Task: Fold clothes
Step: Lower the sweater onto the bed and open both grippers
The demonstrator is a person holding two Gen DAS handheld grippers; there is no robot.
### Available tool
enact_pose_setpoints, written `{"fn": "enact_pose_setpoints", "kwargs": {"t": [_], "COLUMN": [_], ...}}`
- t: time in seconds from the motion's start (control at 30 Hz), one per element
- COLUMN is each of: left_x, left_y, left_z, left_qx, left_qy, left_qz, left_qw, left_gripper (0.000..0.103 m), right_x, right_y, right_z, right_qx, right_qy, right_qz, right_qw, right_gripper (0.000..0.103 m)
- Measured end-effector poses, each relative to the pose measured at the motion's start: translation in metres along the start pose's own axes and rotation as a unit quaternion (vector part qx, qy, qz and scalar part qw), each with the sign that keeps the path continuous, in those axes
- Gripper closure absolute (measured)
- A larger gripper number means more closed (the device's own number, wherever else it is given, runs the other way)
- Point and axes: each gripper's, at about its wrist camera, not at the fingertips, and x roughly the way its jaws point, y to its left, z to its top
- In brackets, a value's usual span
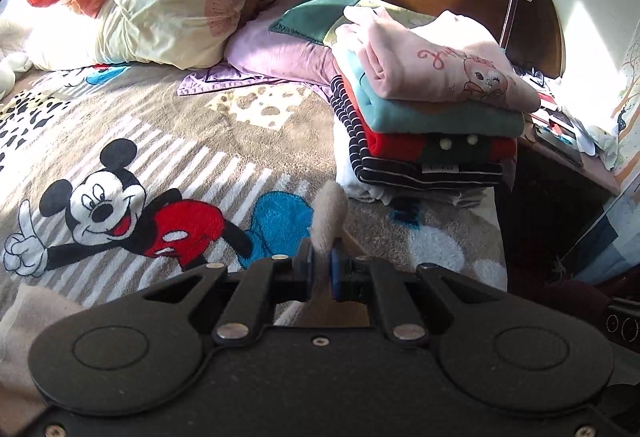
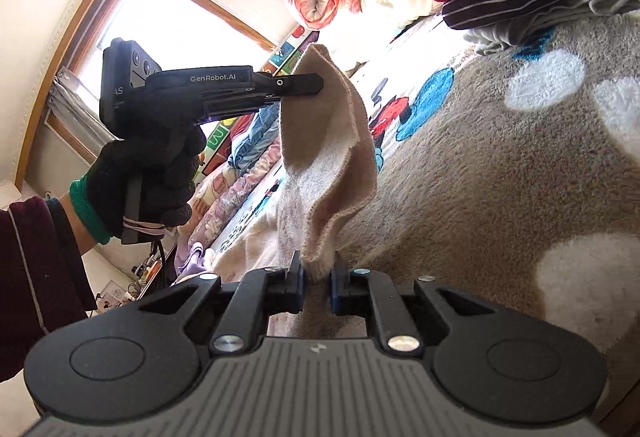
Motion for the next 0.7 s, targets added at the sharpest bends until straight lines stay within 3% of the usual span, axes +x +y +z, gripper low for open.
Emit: {"fn": "enact_pose_setpoints", "kwargs": {"t": [0.37, 0.4, 0.47, 0.57, 0.63, 0.7], "left_x": [0.03, 0.034, 0.044, 0.032, 0.015, -0.002], "left_y": [0.023, 0.026, 0.03, 0.036, 0.037, 0.028], "left_z": [-0.023, -0.025, -0.026, -0.032, -0.041, -0.052], "left_qx": [-0.078, -0.088, -0.1, -0.135, -0.152, -0.146], "left_qy": [-0.061, -0.06, -0.053, -0.11, -0.144, -0.158], "left_qz": [-0.064, -0.056, 0.01, 0.06, 0.055, 0.033], "left_qw": [0.993, 0.9927, 0.9935, 0.9829, 0.9762, 0.9759], "left_gripper": [0.097, 0.097, 0.096, 0.096, 0.096, 0.096], "right_x": [-0.004, -0.004, -0.002, 0.001, 0.001, 0.002], "right_y": [-0.009, -0.011, -0.017, -0.025, -0.023, -0.024], "right_z": [-0.013, -0.015, -0.018, -0.023, -0.025, -0.026], "right_qx": [-0.013, -0.007, 0.01, 0.029, 0.028, 0.034], "right_qy": [0.02, 0.023, 0.033, 0.041, 0.04, 0.038], "right_qz": [-0.036, -0.04, -0.052, -0.066, -0.069, -0.069], "right_qw": [0.999, 0.999, 0.998, 0.997, 0.996, 0.996], "right_gripper": [0.09, 0.09, 0.09, 0.091, 0.091, 0.091]}}
